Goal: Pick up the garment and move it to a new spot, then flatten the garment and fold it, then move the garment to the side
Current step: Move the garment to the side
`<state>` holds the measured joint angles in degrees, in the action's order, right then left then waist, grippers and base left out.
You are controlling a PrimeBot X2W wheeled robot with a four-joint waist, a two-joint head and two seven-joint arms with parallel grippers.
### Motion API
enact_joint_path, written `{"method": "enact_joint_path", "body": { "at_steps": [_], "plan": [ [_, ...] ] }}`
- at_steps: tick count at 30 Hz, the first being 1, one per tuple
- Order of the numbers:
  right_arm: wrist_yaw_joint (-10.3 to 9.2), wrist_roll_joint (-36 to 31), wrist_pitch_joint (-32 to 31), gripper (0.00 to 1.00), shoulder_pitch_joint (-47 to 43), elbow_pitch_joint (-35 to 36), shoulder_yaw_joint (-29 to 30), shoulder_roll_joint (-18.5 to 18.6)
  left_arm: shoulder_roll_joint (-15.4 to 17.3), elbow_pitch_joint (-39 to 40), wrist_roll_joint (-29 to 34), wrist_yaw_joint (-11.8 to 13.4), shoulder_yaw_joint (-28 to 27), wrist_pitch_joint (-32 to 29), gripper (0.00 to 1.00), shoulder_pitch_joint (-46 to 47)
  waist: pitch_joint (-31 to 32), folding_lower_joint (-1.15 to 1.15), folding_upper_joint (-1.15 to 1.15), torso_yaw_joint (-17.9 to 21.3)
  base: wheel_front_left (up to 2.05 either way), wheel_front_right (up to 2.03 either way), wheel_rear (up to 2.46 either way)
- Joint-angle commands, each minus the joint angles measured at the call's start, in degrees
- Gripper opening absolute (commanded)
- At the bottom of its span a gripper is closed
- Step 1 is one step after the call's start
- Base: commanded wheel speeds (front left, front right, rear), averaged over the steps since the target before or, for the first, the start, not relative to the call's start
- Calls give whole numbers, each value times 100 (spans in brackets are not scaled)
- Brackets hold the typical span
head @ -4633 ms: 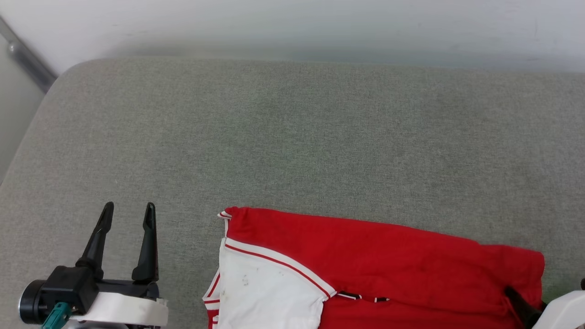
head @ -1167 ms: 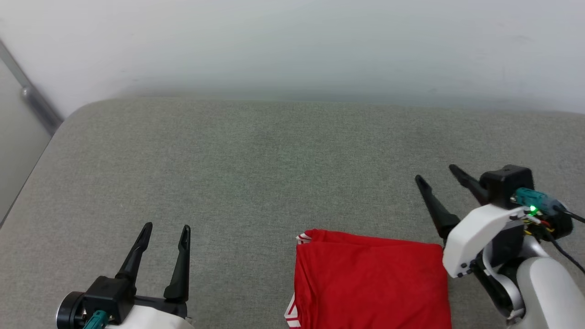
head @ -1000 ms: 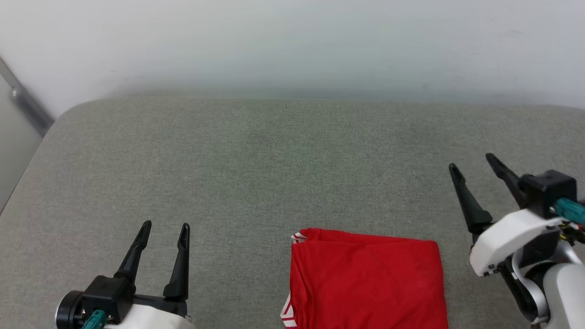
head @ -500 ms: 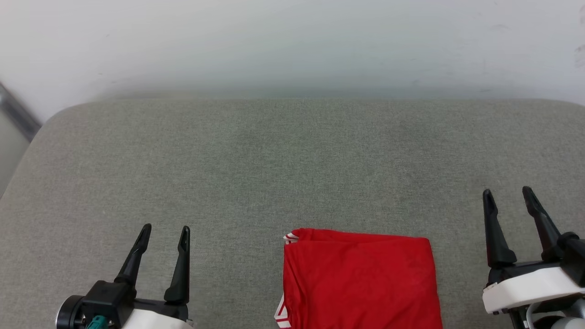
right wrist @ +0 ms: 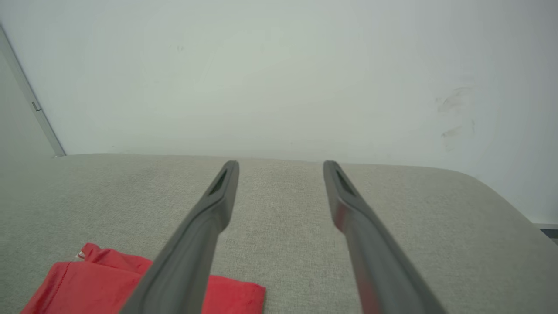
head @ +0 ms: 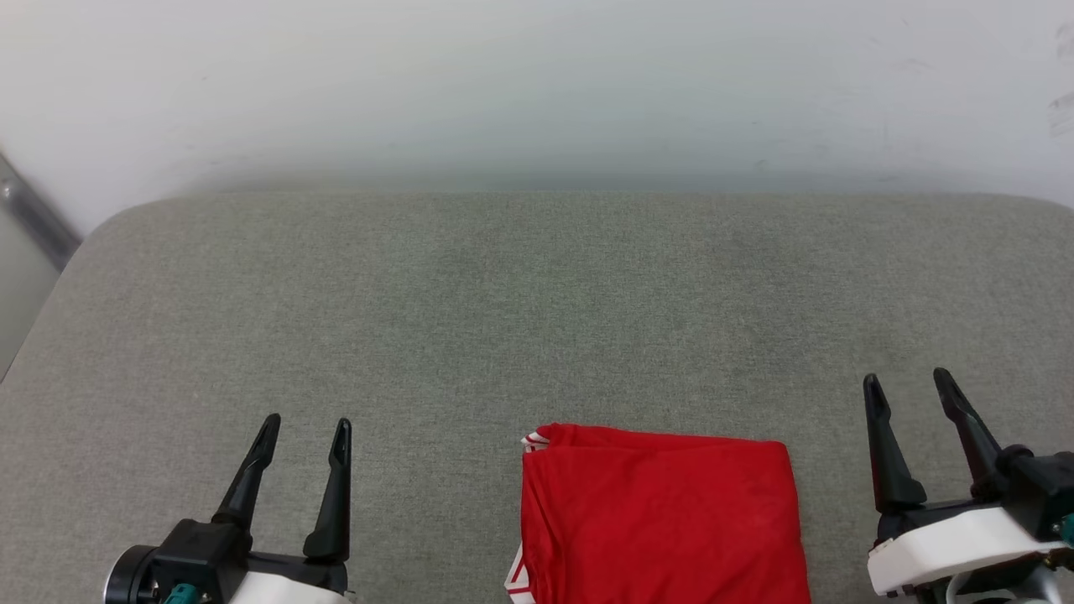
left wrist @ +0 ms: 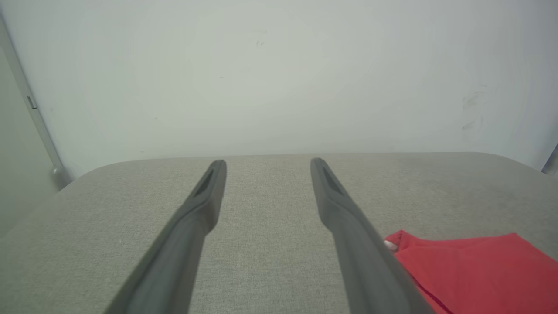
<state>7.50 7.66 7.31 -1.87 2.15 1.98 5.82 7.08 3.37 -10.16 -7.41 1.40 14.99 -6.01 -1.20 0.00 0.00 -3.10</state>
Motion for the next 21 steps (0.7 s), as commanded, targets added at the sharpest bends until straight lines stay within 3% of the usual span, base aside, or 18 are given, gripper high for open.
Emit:
{"method": "enact_joint_path", "body": {
  "at_steps": [1, 8, 16, 21],
  "plan": [
    [-2, 112, -95, 100, -51, 24, -32, -35, 38, 8, 18, -6, 0, 27, 100, -31, -2, 0, 0, -3, 0, 0, 0],
    [-2, 679, -1598, 100, -45, 287, -336, 181, 91, 45, -17, -7, 62, 27, 100, 38, -131, 0, 0, -12, 0, 0, 0],
    [-1, 1002, -4409, 100, 21, 536, -342, 299, 111, -7, -14, -6, 150, 27, 100, 191, -382, 0, 0, -109, 0, 0, 0],
    [-1, 892, -5166, 100, -35, 571, -241, 193, 152, -94, -22, -7, 281, 27, 100, 296, -515, 0, 0, -228, 0, 0, 0]
  ]
}}
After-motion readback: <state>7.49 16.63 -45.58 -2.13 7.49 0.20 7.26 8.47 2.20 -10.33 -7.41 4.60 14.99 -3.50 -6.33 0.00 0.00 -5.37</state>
